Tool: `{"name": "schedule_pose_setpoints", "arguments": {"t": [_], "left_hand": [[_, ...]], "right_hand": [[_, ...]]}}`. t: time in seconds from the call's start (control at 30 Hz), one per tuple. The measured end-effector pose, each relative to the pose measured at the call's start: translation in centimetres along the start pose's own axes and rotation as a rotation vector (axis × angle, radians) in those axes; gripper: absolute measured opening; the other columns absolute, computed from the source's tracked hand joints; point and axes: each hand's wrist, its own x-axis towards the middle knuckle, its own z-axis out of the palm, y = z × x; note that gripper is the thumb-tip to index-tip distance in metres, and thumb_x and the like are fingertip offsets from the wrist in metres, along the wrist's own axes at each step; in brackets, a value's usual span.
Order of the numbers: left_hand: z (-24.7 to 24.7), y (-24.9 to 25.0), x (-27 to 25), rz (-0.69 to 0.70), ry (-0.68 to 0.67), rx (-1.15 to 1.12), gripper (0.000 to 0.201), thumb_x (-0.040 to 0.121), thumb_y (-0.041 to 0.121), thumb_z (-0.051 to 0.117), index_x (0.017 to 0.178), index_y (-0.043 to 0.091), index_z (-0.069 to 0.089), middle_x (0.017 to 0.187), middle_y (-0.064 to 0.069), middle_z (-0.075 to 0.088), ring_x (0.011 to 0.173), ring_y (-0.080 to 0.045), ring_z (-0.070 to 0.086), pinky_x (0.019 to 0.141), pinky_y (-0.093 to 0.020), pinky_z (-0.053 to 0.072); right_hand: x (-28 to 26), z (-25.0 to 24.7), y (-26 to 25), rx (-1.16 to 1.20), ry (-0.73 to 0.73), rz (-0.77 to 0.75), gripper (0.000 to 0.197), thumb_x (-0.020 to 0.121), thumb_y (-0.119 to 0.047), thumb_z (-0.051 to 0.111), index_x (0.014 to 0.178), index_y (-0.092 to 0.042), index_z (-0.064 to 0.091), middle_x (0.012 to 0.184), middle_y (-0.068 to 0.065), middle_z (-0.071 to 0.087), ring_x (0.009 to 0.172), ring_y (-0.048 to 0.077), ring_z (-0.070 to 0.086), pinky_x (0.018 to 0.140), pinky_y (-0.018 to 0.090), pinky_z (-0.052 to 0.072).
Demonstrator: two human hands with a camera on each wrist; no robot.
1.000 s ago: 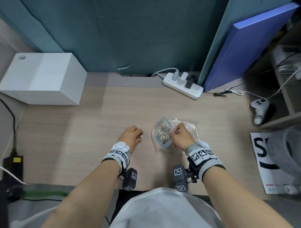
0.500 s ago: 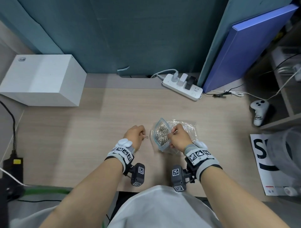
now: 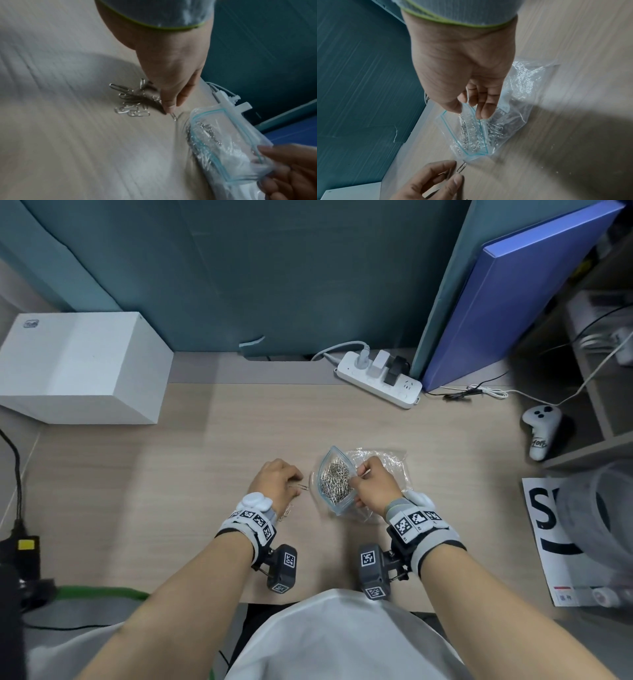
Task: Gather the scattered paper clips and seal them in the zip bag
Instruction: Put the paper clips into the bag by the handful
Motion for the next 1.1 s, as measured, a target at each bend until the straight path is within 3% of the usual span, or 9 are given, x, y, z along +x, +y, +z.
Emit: {"name": "schedule_pose_setpoints", "arguments": {"t": [0.1,0.27,0.4,0.53,0.63,0.77,0.9,0.97,1.1], "left_hand": [[0.7,0.1,0.0,0.048,0.017,0.046,0.018,0.083,0.017,0.077,0.097,0.028,0.072,0.100,0.008,0.059,0.101,-0.014,0.049,0.078,-0.025,0.035],[0.5,-0.1,0.8,0.094,0.041,0.113,0.012,0.086,0.015,0.074,0.087,0.026,0.069,0.094,0.007,0.057,0.095,-0.019,0.051,0.071,-0.029,0.037],[-0.5,-1.6,0.5,0.040,0.098,0.140,0.015,0.080,0.014,0.079,0.083,0.025,0.069,0.097,0.007,0.058,0.095,-0.021,0.052,0.078,-0.037,0.046],[-0.9,-3.0,-0.4,0.005,0.060,0.057,0.016,0.084,0.008,0.074,0.085,0.023,0.071,0.098,0.008,0.057,0.099,-0.018,0.051,0.076,-0.031,0.042],[-0.8,-3.3,-1.0,-0.022,0.034,-0.001,0.017,0.082,0.009,0.076,0.092,0.023,0.075,0.099,0.006,0.062,0.098,-0.019,0.058,0.079,-0.031,0.048],[-0.6,-2.8,-2.0,-0.042,-0.054,-0.071,0.050,0.067,0.016,0.090,0.114,0.024,0.073,0.108,0.005,0.064,0.097,-0.014,0.062,0.087,-0.029,0.052],[-0.1,-2.1,-2.2,-0.046,-0.087,-0.087,0.072,0.060,0.023,0.095,0.128,0.025,0.069,0.112,0.005,0.063,0.099,-0.015,0.063,0.089,-0.029,0.053],[0.2,-1.5,-2.1,-0.021,-0.090,-0.065,0.070,0.062,0.019,0.094,0.128,0.022,0.068,0.111,0.001,0.064,0.101,-0.018,0.063,0.089,-0.029,0.052],[0.7,-1.0,-2.0,0.007,-0.066,-0.026,0.048,0.073,0.011,0.086,0.118,0.019,0.072,0.105,0.000,0.065,0.098,-0.021,0.065,0.086,-0.032,0.052]], "right_hand": [[0.1,0.0,0.0,-0.012,-0.011,0.004,0.016,0.094,-0.015,0.060,0.093,-0.021,0.045,0.079,0.011,0.064,0.061,0.032,0.066,0.066,0.053,0.062],[0.2,-0.1,-0.1,0.026,-0.027,0.028,0.015,0.097,-0.011,0.057,0.095,-0.018,0.044,0.077,0.012,0.060,0.058,0.028,0.060,0.049,0.036,0.051],[0.4,-0.1,-0.1,0.026,-0.027,0.019,0.015,0.097,-0.011,0.056,0.094,-0.019,0.044,0.073,0.009,0.060,0.056,0.028,0.060,0.055,0.041,0.054],[0.6,0.0,-0.2,-0.006,-0.021,0.001,0.014,0.095,-0.013,0.057,0.092,-0.019,0.045,0.074,0.011,0.062,0.057,0.030,0.062,0.062,0.050,0.059],[0.6,0.1,-0.4,-0.018,-0.022,-0.007,0.014,0.094,-0.016,0.058,0.091,-0.021,0.045,0.079,0.013,0.064,0.060,0.031,0.065,0.066,0.052,0.060],[0.6,0.5,-0.6,-0.018,-0.012,-0.018,0.014,0.093,-0.018,0.059,0.091,-0.023,0.046,0.089,0.023,0.071,0.066,0.032,0.066,0.069,0.052,0.061],[0.6,0.8,-0.6,-0.002,-0.030,-0.018,0.015,0.093,-0.018,0.058,0.090,-0.024,0.045,0.082,0.015,0.065,0.063,0.031,0.064,0.071,0.055,0.061],[0.6,0.8,-0.5,-0.006,-0.034,-0.023,0.015,0.091,-0.017,0.058,0.090,-0.023,0.044,0.077,0.012,0.063,0.060,0.032,0.064,0.074,0.058,0.061],[0.3,0.7,-0.6,-0.009,-0.039,-0.014,0.015,0.093,-0.016,0.057,0.093,-0.022,0.044,0.077,0.012,0.063,0.059,0.032,0.064,0.073,0.056,0.061]]}}
